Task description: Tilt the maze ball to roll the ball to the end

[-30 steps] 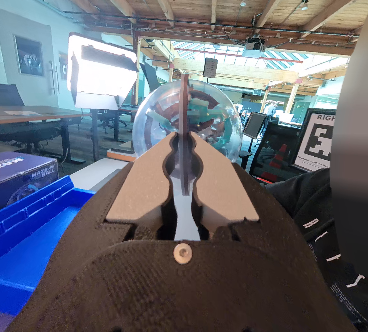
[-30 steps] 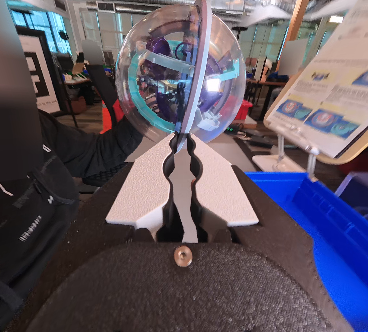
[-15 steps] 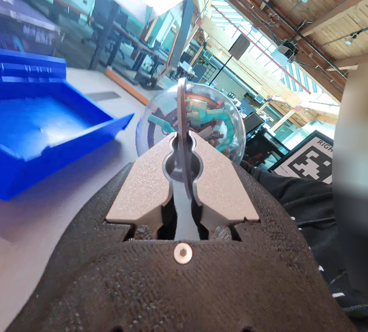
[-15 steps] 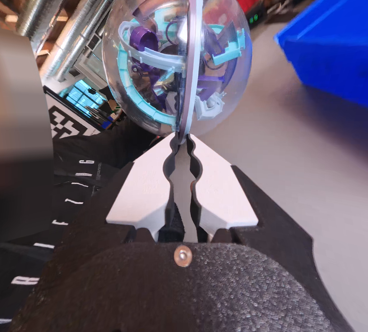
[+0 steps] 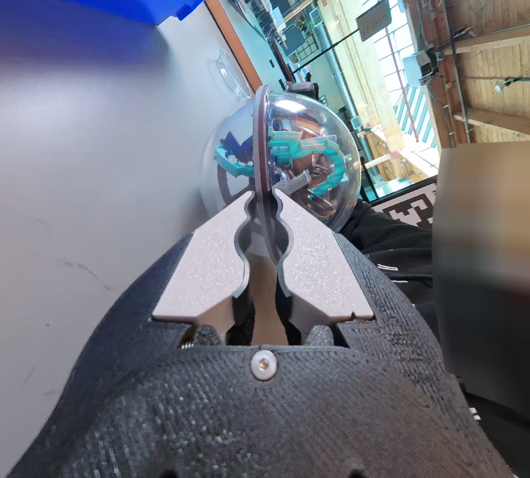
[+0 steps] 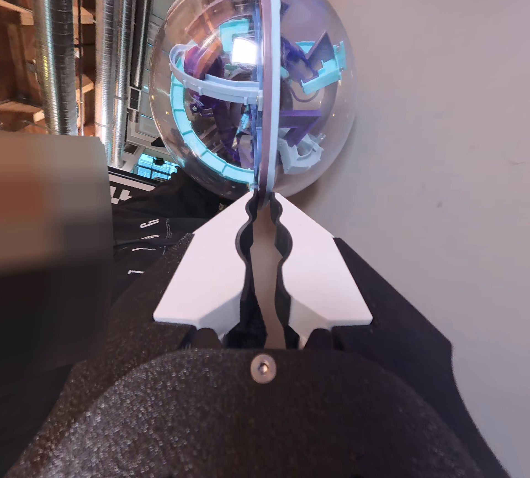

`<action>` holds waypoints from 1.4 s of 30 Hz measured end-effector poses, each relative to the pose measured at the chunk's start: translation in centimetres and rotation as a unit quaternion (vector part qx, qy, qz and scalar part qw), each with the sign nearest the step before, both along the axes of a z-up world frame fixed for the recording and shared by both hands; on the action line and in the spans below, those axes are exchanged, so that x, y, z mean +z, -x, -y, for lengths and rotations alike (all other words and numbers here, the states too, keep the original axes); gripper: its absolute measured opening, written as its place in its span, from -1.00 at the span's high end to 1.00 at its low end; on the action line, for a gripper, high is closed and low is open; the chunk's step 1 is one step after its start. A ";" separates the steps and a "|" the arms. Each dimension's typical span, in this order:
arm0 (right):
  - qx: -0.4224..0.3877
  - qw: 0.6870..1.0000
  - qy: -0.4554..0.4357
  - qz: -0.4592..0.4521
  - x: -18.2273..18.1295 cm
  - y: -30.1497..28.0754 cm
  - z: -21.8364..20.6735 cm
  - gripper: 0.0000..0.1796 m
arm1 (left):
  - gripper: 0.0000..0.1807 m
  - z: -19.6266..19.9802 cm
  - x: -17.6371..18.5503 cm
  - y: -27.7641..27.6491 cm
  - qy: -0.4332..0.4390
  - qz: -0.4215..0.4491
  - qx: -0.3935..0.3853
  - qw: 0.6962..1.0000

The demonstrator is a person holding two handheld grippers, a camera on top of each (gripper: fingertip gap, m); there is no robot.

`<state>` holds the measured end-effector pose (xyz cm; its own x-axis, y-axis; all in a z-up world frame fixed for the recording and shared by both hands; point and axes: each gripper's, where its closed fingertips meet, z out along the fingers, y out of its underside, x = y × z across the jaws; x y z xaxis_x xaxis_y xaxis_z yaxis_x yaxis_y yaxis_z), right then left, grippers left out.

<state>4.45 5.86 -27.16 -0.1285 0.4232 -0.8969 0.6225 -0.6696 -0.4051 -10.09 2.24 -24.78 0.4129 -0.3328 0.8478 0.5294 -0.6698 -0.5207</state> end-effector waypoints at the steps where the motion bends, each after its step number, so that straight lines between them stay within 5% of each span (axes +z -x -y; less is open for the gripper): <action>1: 0.000 1.000 0.004 -0.002 0.0 0.0 0.1 0.94 | 0.92 0.0 -0.1 0.0 0.001 0.007 0.000 1.000; 6: -0.004 0.999 -0.029 -0.030 0.1 0.1 -0.3 0.92 | 0.92 -0.1 -0.1 0.1 -0.002 0.016 0.000 1.000; 10: 0.000 0.957 -0.278 -0.087 -0.2 -0.4 -1.2 0.69 | 0.92 -0.3 -0.2 0.3 -0.002 0.028 0.002 1.000; 13: -0.023 0.809 -0.564 -0.162 0.8 -0.9 -2.8 0.70 | 0.92 -0.6 0.0 0.8 -0.005 0.032 0.009 0.999; 17: -0.012 0.484 -0.845 -0.226 1.2 -0.6 -3.1 0.74 | 0.92 -0.9 0.2 1.0 -0.009 0.036 0.014 0.999; 19: 0.000 0.399 -0.886 -0.235 0.4 0.0 -2.7 0.73 | 0.92 -1.1 0.2 1.1 -0.010 0.039 0.016 0.999; 22: -0.005 0.320 -0.916 -0.243 0.2 0.8 -3.0 0.74 | 0.92 -1.3 0.1 1.3 -0.007 0.042 0.020 0.999; 31: -0.029 0.238 -0.942 -0.235 0.7 2.2 -4.1 0.88 | 0.92 -2.0 0.0 1.4 -0.005 0.066 0.028 0.997; 38: -0.020 0.220 -0.945 -0.240 0.3 2.3 -4.3 0.92 | 0.88 -1.6 0.3 1.3 -0.050 0.022 0.026 0.998; 42: -0.021 0.209 -0.947 -0.244 0.3 2.1 -4.2 0.93 | 0.67 -0.4 1.1 0.6 -0.119 -0.065 0.008 0.991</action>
